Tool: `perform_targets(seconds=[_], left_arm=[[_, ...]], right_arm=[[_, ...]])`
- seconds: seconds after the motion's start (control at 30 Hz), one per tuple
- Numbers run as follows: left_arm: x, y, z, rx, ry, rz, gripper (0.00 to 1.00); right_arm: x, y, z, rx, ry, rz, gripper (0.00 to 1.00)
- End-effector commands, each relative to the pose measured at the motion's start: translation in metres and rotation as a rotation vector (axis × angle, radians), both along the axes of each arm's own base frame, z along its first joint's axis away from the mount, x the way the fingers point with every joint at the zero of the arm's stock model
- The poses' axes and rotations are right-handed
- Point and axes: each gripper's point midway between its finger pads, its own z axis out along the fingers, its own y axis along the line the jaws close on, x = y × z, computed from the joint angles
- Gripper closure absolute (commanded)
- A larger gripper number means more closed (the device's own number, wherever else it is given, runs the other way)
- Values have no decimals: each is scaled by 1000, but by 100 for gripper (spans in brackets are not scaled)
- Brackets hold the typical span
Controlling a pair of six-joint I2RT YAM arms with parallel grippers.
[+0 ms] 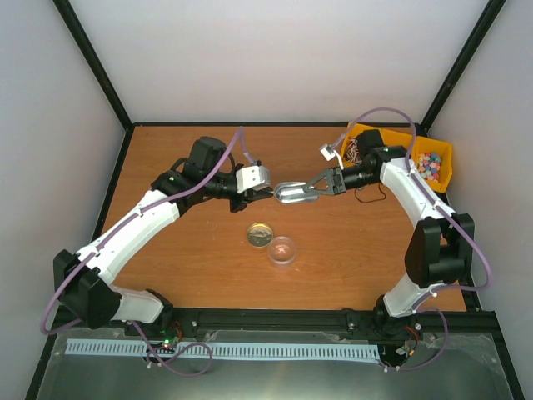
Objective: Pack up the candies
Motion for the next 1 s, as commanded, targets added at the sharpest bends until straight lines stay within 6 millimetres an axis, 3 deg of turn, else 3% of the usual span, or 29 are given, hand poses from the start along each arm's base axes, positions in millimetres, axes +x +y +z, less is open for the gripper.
perform_targets(seconds=[0.0, 0.13, 0.2, 0.37, 0.53, 0.7, 0.97], left_arm=[[3, 5, 8, -4, 6, 68, 99], [16, 20, 7, -10, 42, 160, 99], [21, 26, 6, -14, 59, 195, 99], [24, 35, 6, -24, 74, 229, 99], [24, 37, 6, -32, 69, 236, 99], [23, 38, 4, -28, 60, 230, 99], [20, 38, 1, -31, 55, 216, 99]], right_arm=[[26, -25, 1, -91, -109, -54, 30], [65, -72, -15, -329, -252, -183, 22], [86, -105, -28, -503, -326, -256, 19], [129, -195, -60, -794, -365, -387, 1], [160, -270, -91, -944, -340, -456, 0], [185, -298, -119, -1036, -338, -456, 0], [217, -306, -138, -1034, -337, -445, 0]])
